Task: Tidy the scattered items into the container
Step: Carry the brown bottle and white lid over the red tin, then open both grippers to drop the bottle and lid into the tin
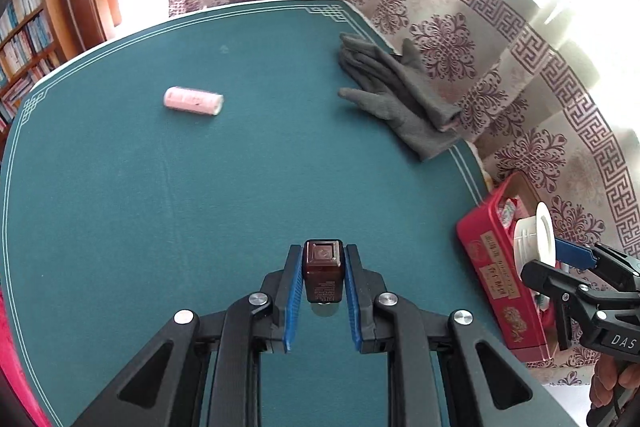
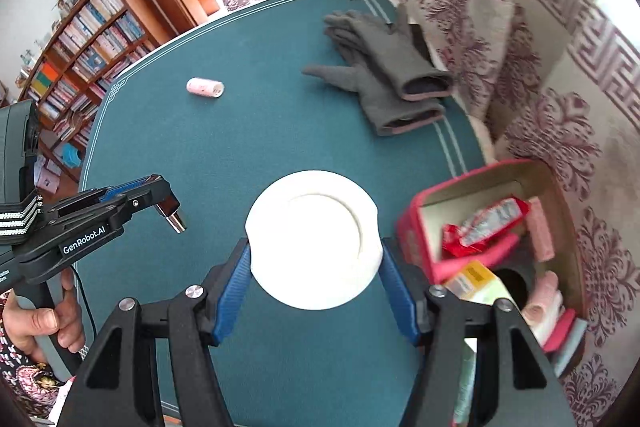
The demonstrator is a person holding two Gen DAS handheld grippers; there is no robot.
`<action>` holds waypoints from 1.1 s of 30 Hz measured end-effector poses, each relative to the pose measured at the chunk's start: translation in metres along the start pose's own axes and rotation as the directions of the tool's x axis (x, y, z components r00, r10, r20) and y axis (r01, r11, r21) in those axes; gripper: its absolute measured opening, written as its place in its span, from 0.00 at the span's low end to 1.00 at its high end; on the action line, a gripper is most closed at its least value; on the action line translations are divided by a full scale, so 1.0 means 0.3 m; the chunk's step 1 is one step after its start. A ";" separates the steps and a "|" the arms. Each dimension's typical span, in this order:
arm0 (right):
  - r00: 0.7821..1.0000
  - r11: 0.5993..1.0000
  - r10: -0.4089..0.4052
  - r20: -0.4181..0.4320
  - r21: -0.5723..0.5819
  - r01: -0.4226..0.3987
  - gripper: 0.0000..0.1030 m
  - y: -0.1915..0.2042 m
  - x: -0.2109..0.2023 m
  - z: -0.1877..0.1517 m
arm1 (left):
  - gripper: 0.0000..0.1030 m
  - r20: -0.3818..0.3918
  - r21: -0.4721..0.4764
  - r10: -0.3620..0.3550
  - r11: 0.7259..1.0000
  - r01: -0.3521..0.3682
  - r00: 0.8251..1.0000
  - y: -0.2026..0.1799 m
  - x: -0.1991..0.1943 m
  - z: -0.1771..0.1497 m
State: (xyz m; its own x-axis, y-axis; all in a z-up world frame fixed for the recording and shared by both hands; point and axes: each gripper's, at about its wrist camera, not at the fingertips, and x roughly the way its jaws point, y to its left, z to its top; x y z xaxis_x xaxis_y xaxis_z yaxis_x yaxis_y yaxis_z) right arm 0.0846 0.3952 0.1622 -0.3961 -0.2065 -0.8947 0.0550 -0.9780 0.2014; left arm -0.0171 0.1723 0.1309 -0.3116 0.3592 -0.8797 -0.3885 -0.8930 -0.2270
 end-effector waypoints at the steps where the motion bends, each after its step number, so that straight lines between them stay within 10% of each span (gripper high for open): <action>1: 1.000 1.000 -0.008 0.011 0.019 0.008 0.64 -0.043 -0.029 -0.018 | 0.20 0.000 0.018 -0.011 1.000 0.011 1.000 -0.051 -0.001 0.004; 17: 1.000 0.993 0.000 -0.015 0.121 0.002 0.65 -0.420 -0.183 -0.240 | 0.20 0.008 0.273 -0.095 0.958 0.089 0.995 -0.724 0.043 0.069; 33: 0.992 0.987 0.092 -0.087 0.140 -0.079 0.76 -0.505 -0.140 -0.293 | 0.21 -0.041 0.210 -0.026 0.977 0.034 0.999 -0.751 0.108 0.085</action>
State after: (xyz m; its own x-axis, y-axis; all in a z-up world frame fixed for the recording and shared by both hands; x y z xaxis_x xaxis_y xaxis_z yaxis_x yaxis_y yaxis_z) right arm 0.1736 0.5493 0.1343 -0.3076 -0.2971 -0.9039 -0.0432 -0.9446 0.3252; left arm 0.0382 0.3921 0.1643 -0.2652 0.3711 -0.8899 -0.5722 -0.8034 -0.1645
